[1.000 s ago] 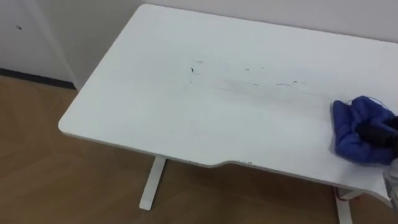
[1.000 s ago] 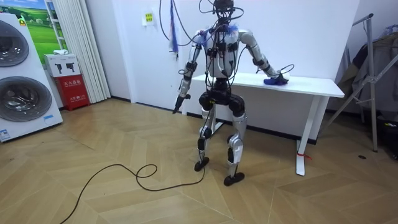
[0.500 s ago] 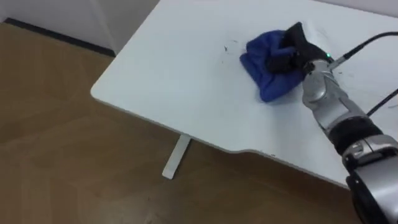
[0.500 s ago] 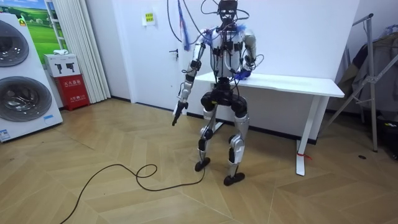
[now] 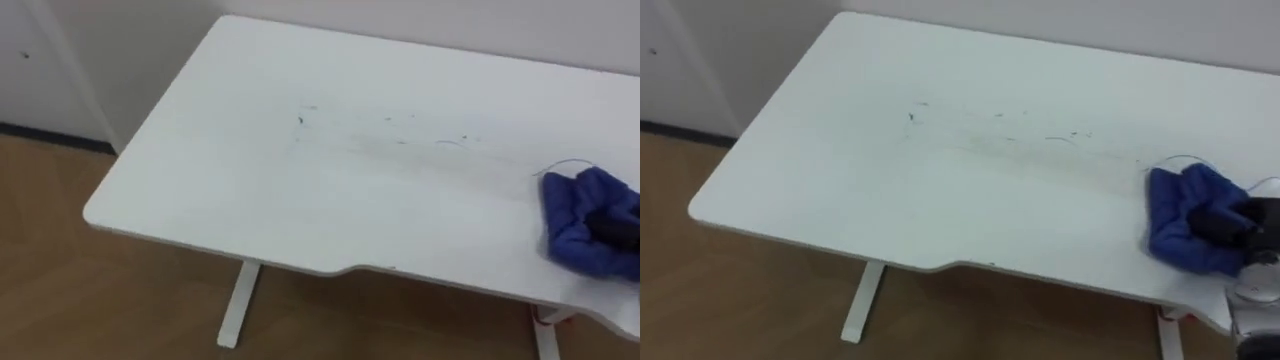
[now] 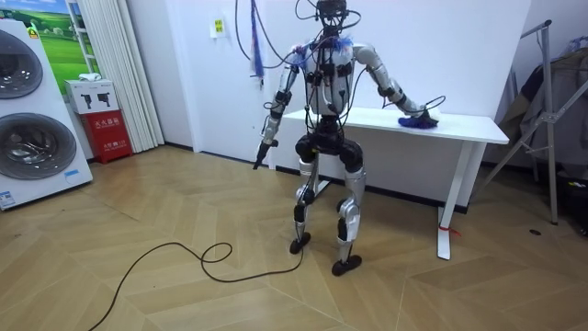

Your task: Wipe table

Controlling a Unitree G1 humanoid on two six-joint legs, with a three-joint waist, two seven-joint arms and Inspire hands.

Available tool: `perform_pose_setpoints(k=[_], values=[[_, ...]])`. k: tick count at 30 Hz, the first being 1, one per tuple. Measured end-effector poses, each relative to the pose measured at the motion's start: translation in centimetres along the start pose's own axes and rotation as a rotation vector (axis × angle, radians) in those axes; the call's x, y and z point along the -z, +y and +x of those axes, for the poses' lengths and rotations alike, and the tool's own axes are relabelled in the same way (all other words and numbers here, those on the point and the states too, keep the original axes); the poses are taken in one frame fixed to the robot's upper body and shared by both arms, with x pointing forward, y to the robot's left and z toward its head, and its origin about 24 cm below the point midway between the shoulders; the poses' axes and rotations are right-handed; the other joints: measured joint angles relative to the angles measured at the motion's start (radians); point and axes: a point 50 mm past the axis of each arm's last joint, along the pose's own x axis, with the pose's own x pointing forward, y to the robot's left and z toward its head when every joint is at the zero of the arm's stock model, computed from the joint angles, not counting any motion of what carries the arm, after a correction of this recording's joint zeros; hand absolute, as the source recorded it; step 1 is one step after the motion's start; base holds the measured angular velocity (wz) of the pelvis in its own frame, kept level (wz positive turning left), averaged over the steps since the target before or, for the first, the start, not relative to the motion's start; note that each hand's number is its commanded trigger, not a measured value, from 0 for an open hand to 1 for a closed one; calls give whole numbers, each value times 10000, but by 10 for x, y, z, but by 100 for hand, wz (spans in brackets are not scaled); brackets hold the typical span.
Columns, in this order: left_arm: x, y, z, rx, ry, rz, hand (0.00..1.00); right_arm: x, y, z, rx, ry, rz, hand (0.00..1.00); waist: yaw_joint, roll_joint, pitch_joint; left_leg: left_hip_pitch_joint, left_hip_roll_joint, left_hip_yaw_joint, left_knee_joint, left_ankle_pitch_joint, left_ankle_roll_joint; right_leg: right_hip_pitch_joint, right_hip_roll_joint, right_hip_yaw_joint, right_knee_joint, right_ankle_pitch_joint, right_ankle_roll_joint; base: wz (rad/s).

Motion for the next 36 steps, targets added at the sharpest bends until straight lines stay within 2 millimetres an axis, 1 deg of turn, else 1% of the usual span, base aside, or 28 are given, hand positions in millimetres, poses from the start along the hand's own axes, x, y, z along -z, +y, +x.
perform_pose_setpoints(k=[2, 3, 4, 6, 8, 9, 10, 11, 13, 16, 17, 19, 20, 21, 22, 23, 24, 25, 26, 27, 28, 29, 30, 32, 33, 34, 35, 36], values=[[-3, -6, 0, 173, 11, 140, 0, -13, 4, 2, 99, -132, -414, 100, 190, 70, 12, 23, 74, 192, -9, -30, -52, -145, 26, 192, 101, 36, -57, -43], [-5, -13, 0, 328, 7, 339, 0, -29, 10, 4, 152, -394, -912, 100, 532, 128, 50, 23, 160, 475, 3, -60, -80, -387, 53, 463, 225, 81, -129, -70], [-6, -17, 0, 423, 23, 427, 0, -37, 16, 4, 126, -557, -1229, 100, 718, 143, 54, -29, 195, 600, 16, -69, -75, -497, 55, 530, 300, 114, -176, -100], [-12, -27, 1, 681, 10, 529, 0, -72, 31, 3, -2, -1379, -2447, 100, 1381, 90, 157, -92, 314, 930, 155, -155, -98, -1005, 26, 499, 750, 197, -313, -93], [-18, -39, 4, 1001, 187, 926, 0, -134, 74, -14, -804, -3201, -3481, 100, 2063, 151, 278, -390, 375, 862, 639, -431, -108, -1579, 27, 304, 1160, 214, -590, -84], [-19, -42, 4, 1086, 203, 1021, 0, -148, 84, -20, -997, -3722, -3719, 100, 2215, 145, 314, -412, 376, 828, 760, -503, -110, -1658, 25, 305, 1288, 185, -639, -55], [-25, -45, 5, 1211, 137, 1150, 0, -174, 105, -35, -1434, -4722, -4122, 100, 2501, 165, 422, -516, 373, 772, 1020, -619, -116, -1817, -46, 316, 1640, 36, -716, -5], [-32, -46, 7, 1318, 66, 1152, 0, -191, 117, -47, -1831, -5416, -4107, 100, 2738, 198, 511, -614, 345, 646, 1262, -685, -98, -1905, -168, 228, 1946, -144, -724, 13], [-38, -45, 8, 1321, -162, 1196, 0, -199, 125, -54, -2224, -5881, -3934, 100, 3144, 239, 574, -788, 269, 428, 1580, -780, -9, -1910, -374, 28, 2277, -373, -664, 53], [-20, -41, 6, 1207, 337, 1123, 0, -191, 126, -53, -2335, -5709, -4002, 100, 3431, 206, 542, -775, 109, 89, 1687, -876, 141, -1780, -817, -164, 2501, -564, -439, 44], [-9, -38, 5, 1166, 691, 1112, 0, -183, 124, -49, -2358, -5459, -3945, 100, 3376, 194, 531, -750, 195, 61, 1687, -895, 182, -1722, -881, -18, 2721, -558, -342, 37], [-5, -29, 6, 968, 847, 1136, 0, -162, 117, -41, -2373, -4796, -3299, 100, 3085, 126, 477, -710, 326, -123, 1723, -879, 130, -1732, -1507, 134, 3536, -648, -231, 58], [-9, -18, 8, 698, 739, 1217, 0, -144, 115, -38, -2374, -4307, -2944, 100, 2976, 68, 431, -666, 499, -154, 1721, -904, -4, -1642, -1980, 318, 3477, -599, -153, 40], [-14, -9, 11, 421, 641, 1097, 0, -134, 115, -36, -2441, -4031, -2636, 100, 2851, -17, 391, -569, 771, -222, 1742, -954, -185, -1518, -2133, 568, 2887, -402, 9, 31], [-17, -4, 12, 299, 572, 1048, 0, -130, 114, -36, -2470, -3912, -2473, 100, 2721, 0, 392, -560, 933, -253, 1765, -992, -288, -1398, -2142, 630, 2505, -204, 9, 28], [-26, 8, 13, -35, 298, 936, 0, -116, 113, -35, -2555, -3545, -2056, 100, 2382, -98, 332, -549, 1218, -449, 1780, -1014, -545, -1153, -2155, 546, 1606, 371, 14, 53], [-36, 24, 14, -446, -93, 1003, 0, -99, 112, -34, -2580, -3118, -1887, 100, 1991, -324, 194, -576, 1450, -699, 1791, -1038, -826, -950, -2084, 444, 994, 898, 102, 55], [-40, 31, 14, -650, -265, 1042, 0, -90, 111, -34, -2575, -2876, -1873, 100, 1832, -426, 134, -530, 1599, -714, 1797, -1064, -985, -904, -2016, 371, 884, 1158, 88, 35], [-44, 42, 14, -1077, -446, 897, 0, -73, 107, -33, -2526, -2380, -1816, 100, 1652, -540, 125, -237, 1842, -622, 1826, -1168, -1321, -839, -1785, 285, 937, 1638, 258, 0], [-43, 43, 14, -1156, -447, 770, 0, -62, 104, -32, -2496, -2154, -1915, 100, 1648, -452, 9, -105, 2085, -514, 1800, -1224, -1468, -716, -1670, 254, 1115, 1350, 623, -38], [-40, 37, 13, -1115, -418, 644, 0, -50, 96, -29, -2381, -1912, -2113, 100, 1596, -221, -142, 277, 2567, -247, 1540, -1210, -1630, -693, -1245, 370, 1340, 804, 846, -56], [-40, 25, 13, -865, -497, 610, 0, -47, 81, -23, -2073, -1951, -2297, 100, 1495, 23, -193, 514, 2937, -147, 1190, -1071, -1623, -906, -981, 393, 1902, 414, 593, -44], [-42, 16, 12, -664, -644, 501, 0, -42, 68, -18, -1809, -1873, -2450, 100, 1232, -26, -138, 556, 3082, 31, 941, -781, -1280, -1212, -937, 400, 2435, -28, 412, -16], [-39, 5, 10, -450, -658, 440, 0, -35, 56, -13, -1460, -1482, -2602, 100, 974, -143, -21, 695, 3347, 525, 736, -147, -854, -1445, -771, 403, 2828, -554, 45, -5], [-35, -1, 9, -307, -539, 389, 0, -33, 53, -12, -1358, -1213, -2745, 100, 898, -150, -8, 701, 3452, 770, 792, 255, -992, -1483, -492, 524, 2784, -717, -240, -13], [-36, -4, 9, -255, -550, 359, 0, -33, 53, -12, -1357, -1168, -2767, 100, 847, -160, 7, 648, 3416, 872, 910, 265, -1021, -1479, -305, 660, 2707, -772, -360, -17], [-31, -7, 8, -199, -411, 498, 0, -37, 57, -12, -1453, -1169, -2755, 100, 824, -258, 77, 502, 3126, 979, 1171, 121, -1030, -1550, 63, 1093, 2563, -790, -660, -14], [-29, -9, 7, -153, -330, 520, 0, -42, 59, -13, -1551, -1237, -2766, 100, 828, -285, 128, 425, 2904, 984, 1329, -81, -972, -1570, 210, 1317, 2462, -745, -791, -36]])
